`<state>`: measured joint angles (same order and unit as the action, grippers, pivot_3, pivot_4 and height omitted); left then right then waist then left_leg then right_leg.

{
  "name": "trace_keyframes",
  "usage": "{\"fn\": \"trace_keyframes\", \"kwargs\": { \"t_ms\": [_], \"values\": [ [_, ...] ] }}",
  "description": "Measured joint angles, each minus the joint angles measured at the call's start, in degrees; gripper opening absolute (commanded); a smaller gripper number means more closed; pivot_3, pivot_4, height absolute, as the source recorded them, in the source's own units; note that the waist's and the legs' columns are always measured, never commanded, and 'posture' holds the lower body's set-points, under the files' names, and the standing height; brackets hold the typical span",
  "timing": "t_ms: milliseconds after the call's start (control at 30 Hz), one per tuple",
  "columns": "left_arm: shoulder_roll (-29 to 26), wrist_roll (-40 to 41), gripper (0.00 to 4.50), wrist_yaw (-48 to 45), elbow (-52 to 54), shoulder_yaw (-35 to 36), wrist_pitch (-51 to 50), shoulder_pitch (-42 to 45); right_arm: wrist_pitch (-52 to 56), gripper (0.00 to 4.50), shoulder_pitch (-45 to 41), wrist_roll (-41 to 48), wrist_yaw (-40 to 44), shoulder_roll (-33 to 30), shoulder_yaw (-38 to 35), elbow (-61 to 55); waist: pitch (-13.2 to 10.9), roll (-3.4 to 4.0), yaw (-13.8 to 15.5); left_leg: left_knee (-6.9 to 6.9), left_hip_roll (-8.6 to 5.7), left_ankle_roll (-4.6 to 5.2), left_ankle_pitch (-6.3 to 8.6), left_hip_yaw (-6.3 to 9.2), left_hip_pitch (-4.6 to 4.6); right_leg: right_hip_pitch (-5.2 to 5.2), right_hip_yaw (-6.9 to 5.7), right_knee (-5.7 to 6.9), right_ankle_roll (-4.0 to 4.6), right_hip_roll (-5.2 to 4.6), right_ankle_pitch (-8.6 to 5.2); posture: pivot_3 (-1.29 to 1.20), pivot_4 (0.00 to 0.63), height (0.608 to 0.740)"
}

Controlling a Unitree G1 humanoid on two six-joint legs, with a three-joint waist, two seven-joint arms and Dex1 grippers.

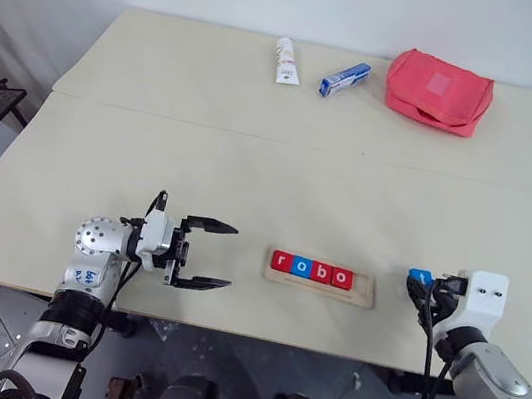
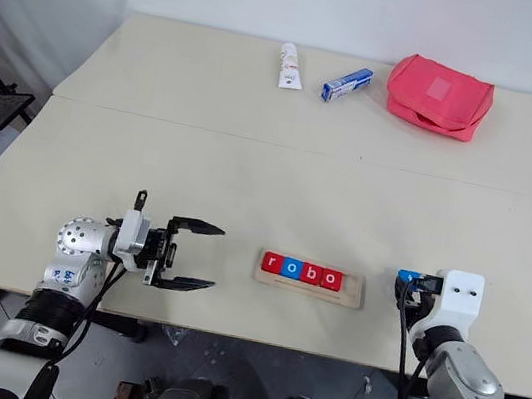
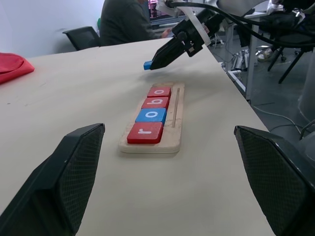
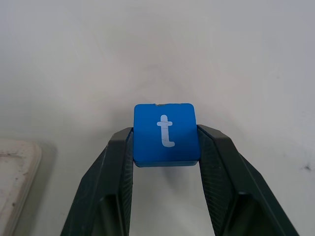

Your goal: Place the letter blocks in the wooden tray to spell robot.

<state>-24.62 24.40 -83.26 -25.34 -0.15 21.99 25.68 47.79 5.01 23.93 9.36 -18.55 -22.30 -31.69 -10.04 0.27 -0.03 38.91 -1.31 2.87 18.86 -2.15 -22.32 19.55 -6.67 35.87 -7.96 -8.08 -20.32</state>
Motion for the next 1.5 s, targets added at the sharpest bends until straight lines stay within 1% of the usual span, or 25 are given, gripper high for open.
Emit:
{"fn": "trace_keyframes", "kwargs": {
  "t_ms": [67,133,233,333,367,433,467,533,600,733,800,900,933,1033,1167,1267,1333,1367,1400,1500],
  "values": [
    [-0.02,0.00,4.50,-0.16,-0.01,0.00,-0.01,0.11,-0.16,2.78,1.19,0.01,0.02,0.20,0.18,-0.30,0.00,0.00,0.00,-0.02,0.00,0.00,0.00,0.00,0.01,0.00,0.02,0.00,0.00,0.00,0.00,0.00,0.150,0.740],
    [-0.04,0.00,4.50,-0.29,-0.01,0.00,-0.06,0.11,-0.37,3.54,2.45,0.06,0.49,0.27,0.75,-0.63,0.00,0.00,0.01,-0.01,-0.01,0.00,0.00,0.00,0.01,0.00,0.03,0.00,0.00,0.00,0.00,0.00,0.150,0.740],
    [-0.07,0.00,4.50,-0.37,0.00,0.00,-0.08,0.10,-0.65,4.47,3.08,0.12,1.67,-0.37,1.04,-1.04,0.00,0.00,0.01,-0.01,-0.01,0.00,0.00,0.00,0.01,-0.01,0.04,0.00,0.00,0.00,0.00,0.00,0.150,0.740],
    [-0.12,0.00,4.50,-0.37,0.01,0.00,-0.11,0.08,-1.07,4.47,3.15,0.24,3.15,-2.10,1.02,-1.05,0.00,0.00,0.01,-0.01,-0.01,0.00,0.00,0.00,0.01,-0.01,0.05,0.00,0.00,0.00,0.00,0.00,0.150,0.740],
    [-0.11,0.00,4.50,-0.33,0.08,0.00,-0.12,0.04,-1.28,4.47,3.30,0.28,5.00,-3.96,1.16,-1.02,0.00,0.01,0.02,0.01,-0.01,0.01,0.00,0.00,0.00,-0.01,0.04,0.00,0.00,0.00,0.00,0.00,0.150,0.740],
    [-0.15,0.00,4.50,-0.22,0.26,0.05,-0.12,-0.29,-2.28,4.47,4.61,0.39,11.93,-13.55,1.77,-0.87,-0.04,0.12,0.11,0.01,-0.11,0.08,0.01,-0.05,0.00,-0.03,0.13,-0.05,0.00,-0.05,0.00,0.00,0.150,0.740],
    [-0.20,0.00,4.50,-0.14,0.32,0.12,-0.12,-0.58,-4.16,4.47,5.35,-0.09,17.03,-19.62,1.90,-0.28,-0.04,0.11,0.13,0.03,-0.10,0.10,0.03,-0.05,0.01,-0.06,0.13,-0.09,0.00,-0.04,0.00,0.00,0.150,0.740],
    [-0.12,0.00,4.50,-0.02,0.39,0.08,-0.13,-1.11,-8.37,4.47,5.60,-1.33,25.40,-28.55,2.53,2.19,-0.04,0.08,0.13,0.03,-0.04,0.10,0.03,-0.05,0.01,-0.15,0.10,-0.23,0.00,0.01,0.00,0.00,0.150,0.740],
    [0.02,0.00,4.50,0.18,0.57,0.02,-0.13,-1.22,-12.20,4.47,4.88,-2.41,32.13,-34.05,4.19,6.29,-0.05,0.04,0.13,0.04,0.02,0.09,0.02,-0.05,0.02,-0.17,0.04,-0.24,0.00,0.04,0.00,0.00,0.150,0.740],
    [0.32,-0.02,4.50,0.86,1.37,-0.15,-0.14,-1.36,-20.44,4.47,-0.54,-5.17,43.18,-41.79,9.26,16.95,-0.05,0.03,0.08,0.08,0.00,0.09,0.02,-0.10,0.01,-0.17,0.00,-0.24,-0.01,-0.02,0.00,0.00,0.150,0.740],
    [0.48,-0.02,4.50,1.20,2.01,-0.27,-0.14,-1.48,-24.23,4.47,-3.03,-6.87,46.98,-43.92,11.09,21.23,-0.06,0.02,0.10,0.07,0.02,0.09,0.02,-0.08,0.01,-0.17,-0.04,-0.24,-0.01,-0.03,0.00,0.00,0.150,0.740],
    [0.25,-0.02,4.50,1.92,3.25,-0.02,-0.20,-2.89,-32.14,4.47,-12.35,-11.38,53.24,-44.85,18.05,31.00,-0.07,0.00,-0.10,0.12,-0.01,0.10,0.02,-0.15,0.00,-0.18,-0.10,-0.30,-0.01,-0.10,0.01,0.00,0.150,0.740],
    [0.20,-0.02,4.50,2.21,4.26,-0.03,-0.22,-3.79,-35.21,4.47,-16.53,-13.53,55.47,-44.93,20.75,35.45,-0.07,0.00,-0.28,0.11,0.00,0.10,0.02,-0.20,0.00,-0.19,-0.13,-0.35,-0.02,-0.12,0.01,0.00,0.150,0.740],
    [-0.11,-0.02,4.50,3.20,6.03,0.03,-0.52,-5.46,-41.45,4.47,-24.18,-17.05,60.70,-44.79,25.84,44.61,-0.07,0.00,-0.16,0.11,0.07,0.08,0.02,-0.13,-0.01,-0.16,-0.28,-0.30,-0.01,-0.11,0.01,0.00,0.150,0.740],
    [-0.47,-0.02,4.50,4.51,7.42,0.21,-0.97,-6.51,-46.89,4.47,-30.18,-19.67,65.45,-43.50,29.33,52.21,-0.08,-0.01,0.15,0.15,0.01,0.09,0.02,0.00,-0.06,-0.20,-0.45,-0.27,-0.01,-0.19,0.01,0.00,0.150,0.740],
    [-0.80,-0.02,4.50,5.38,9.22,0.27,-1.30,-7.59,-49.27,3.89,-33.11,-20.68,68.31,-42.59,30.94,55.53,-0.08,-0.01,0.01,0.16,0.01,0.08,0.02,0.00,-0.05,-0.22,-0.58,-0.26,-0.01,-0.23,0.01,0.00,0.150,0.740],
    [-0.93,-0.02,4.50,5.92,9.40,0.28,-1.33,-8.38,-50.44,3.29,-34.10,-20.99,69.94,-42.12,31.46,57.05,-0.08,0.00,-0.03,0.16,0.04,0.08,0.02,0.00,-0.05,-0.23,-0.65,-0.27,-0.01,-0.22,0.01,0.00,0.150,0.740],
    [-0.94,-0.02,4.50,6.08,9.40,0.27,-1.35,-8.55,-50.90,2.88,-34.33,-21.13,70.46,-42.03,31.62,57.47,-0.08,-0.01,-0.03,0.17,0.04,0.08,0.02,0.00,-0.05,-0.24,-0.66,-0.27,-0.01,-0.23,0.01,0.00,0.150,0.740],
    [-0.97,-0.02,4.50,6.24,9.41,0.27,-1.36,-8.56,-51.46,2.61,-34.62,-21.29,70.81,-41.99,31.90,57.96,-0.08,-0.01,-0.01,0.20,0.03,0.08,0.01,0.00,-0.05,-0.27,-0.68,-0.27,-0.01,-0.24,0.01,0.00,0.150,0.740],
    [-1.02,-0.02,4.50,6.43,9.42,0.27,-1.35,-8.56,-51.72,1.63,-34.84,-21.65,71.09,-41.87,31.93,58.38,-0.08,-0.01,0.01,0.23,0.02,0.08,0.02,0.00,-0.03,-0.32,-0.71,-0.29,-0.01,-0.27,0.01,0.00,0.150,0.740]
  ]
}}
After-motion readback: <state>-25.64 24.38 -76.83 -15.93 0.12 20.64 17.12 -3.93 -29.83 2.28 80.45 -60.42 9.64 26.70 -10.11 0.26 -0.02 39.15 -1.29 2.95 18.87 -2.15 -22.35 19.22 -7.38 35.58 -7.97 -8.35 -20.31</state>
